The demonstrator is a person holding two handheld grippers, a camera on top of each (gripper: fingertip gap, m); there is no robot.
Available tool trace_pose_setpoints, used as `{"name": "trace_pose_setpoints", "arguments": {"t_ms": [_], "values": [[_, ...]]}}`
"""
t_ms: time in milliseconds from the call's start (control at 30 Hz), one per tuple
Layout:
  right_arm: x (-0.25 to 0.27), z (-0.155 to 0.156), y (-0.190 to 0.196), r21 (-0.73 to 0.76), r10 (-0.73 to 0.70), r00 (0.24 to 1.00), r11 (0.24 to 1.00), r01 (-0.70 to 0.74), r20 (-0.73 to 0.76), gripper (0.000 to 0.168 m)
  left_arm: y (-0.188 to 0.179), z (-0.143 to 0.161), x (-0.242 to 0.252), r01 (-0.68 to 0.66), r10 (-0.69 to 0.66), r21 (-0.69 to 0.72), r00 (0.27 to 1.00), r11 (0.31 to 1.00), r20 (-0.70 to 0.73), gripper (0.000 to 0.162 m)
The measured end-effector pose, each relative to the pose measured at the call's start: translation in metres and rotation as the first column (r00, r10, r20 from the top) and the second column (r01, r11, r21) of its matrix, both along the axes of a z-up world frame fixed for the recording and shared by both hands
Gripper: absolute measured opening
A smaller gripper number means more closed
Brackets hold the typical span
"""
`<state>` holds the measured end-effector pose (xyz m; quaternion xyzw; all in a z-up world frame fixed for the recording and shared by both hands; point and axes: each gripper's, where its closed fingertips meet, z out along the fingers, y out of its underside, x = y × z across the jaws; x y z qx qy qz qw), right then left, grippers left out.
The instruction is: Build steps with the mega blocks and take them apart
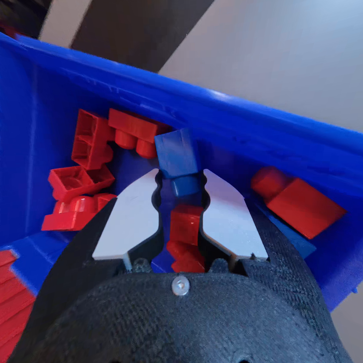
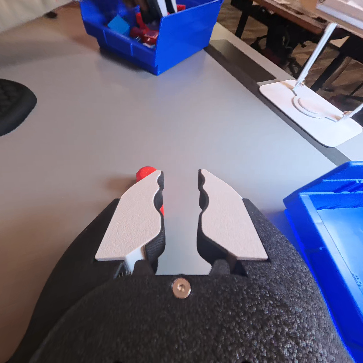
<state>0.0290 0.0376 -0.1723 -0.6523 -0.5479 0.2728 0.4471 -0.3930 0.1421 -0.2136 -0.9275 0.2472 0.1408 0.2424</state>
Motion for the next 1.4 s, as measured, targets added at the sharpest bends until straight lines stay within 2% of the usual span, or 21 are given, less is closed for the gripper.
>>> {"name": "trace_pose_setpoints", "arguments": {"t_ms": [133,233,300,367,433,467,533,700,900,1033,1133,1267,1400], "values": [[0.000,0.014,0.003,0.004,-0.018,0.997,1.000,0.019,-0.081,0.034,-0.013,0.058,0.019,0.075,-0.059,0.175,0.994,0.982,-0.096,0.038],[-0.004,0.019,-0.002,-0.019,0.008,0.993,1.000,-0.010,-0.117,0.034,-0.035,0.094,0.080,0.228,-0.220,0.275,0.974,0.934,-0.057,0.034],[-0.006,0.015,-0.006,-0.030,0.032,0.994,0.999,-0.036,-0.102,0.037,-0.056,0.103,0.130,0.372,-0.374,0.273,0.926,0.887,-0.047,0.034],[-0.007,0.009,-0.008,-0.030,0.037,0.997,0.999,-0.039,-0.066,0.038,-0.072,0.101,0.173,0.464,-0.470,0.262,0.882,0.847,-0.041,0.034],[-0.008,0.004,-0.009,-0.025,0.038,0.998,0.999,-0.039,-0.044,0.038,-0.077,0.090,0.195,0.526,-0.513,0.217,0.851,0.822,-0.117,0.034],[-0.008,0.003,-0.009,-0.021,0.038,0.998,0.999,-0.038,-0.040,0.038,-0.080,0.083,0.209,0.559,-0.550,0.210,0.828,0.802,-0.103,0.034],[-0.008,0.002,-0.009,-0.015,0.039,0.999,0.999,-0.040,-0.034,0.038,-0.088,0.064,0.239,0.606,-0.616,0.169,0.788,0.777,0.011,0.034],[-0.005,-0.006,-0.015,-0.055,0.096,0.995,0.994,-0.096,0.004,0.041,-0.113,0.015,0.280,0.737,-0.725,-0.051,0.673,0.674,0.147,0.034],[-0.003,-0.015,-0.020,-0.037,0.135,0.989,0.991,-0.132,0.067,0.045,-0.119,0.000,0.309,0.812,-0.785,-0.218,0.581,0.541,0.215,0.034],[-0.003,-0.022,-0.023,-0.035,0.146,0.984,0.989,-0.143,0.099,0.045,-0.107,-0.003,0.325,0.822,-0.788,-0.211,0.568,0.529,0.236,0.034],[-0.003,-0.028,-0.026,-0.046,0.155,0.980,0.988,-0.150,0.127,0.045,-0.101,-0.004,0.334,0.828,-0.785,-0.151,0.560,0.540,0.265,0.038],[-0.002,-0.039,-0.027,-0.060,0.148,0.971,0.988,-0.139,0.187,0.045,-0.097,0.015,0.342,0.802,-0.772,0.038,0.559,0.596,0.301,0.043],[-0.002,-0.049,-0.027,-0.070,0.129,0.960,0.991,-0.115,0.248,0.044,-0.119,0.051,0.352,0.726,-0.772,0.296,0.498,0.620,0.395,0.043]]}}
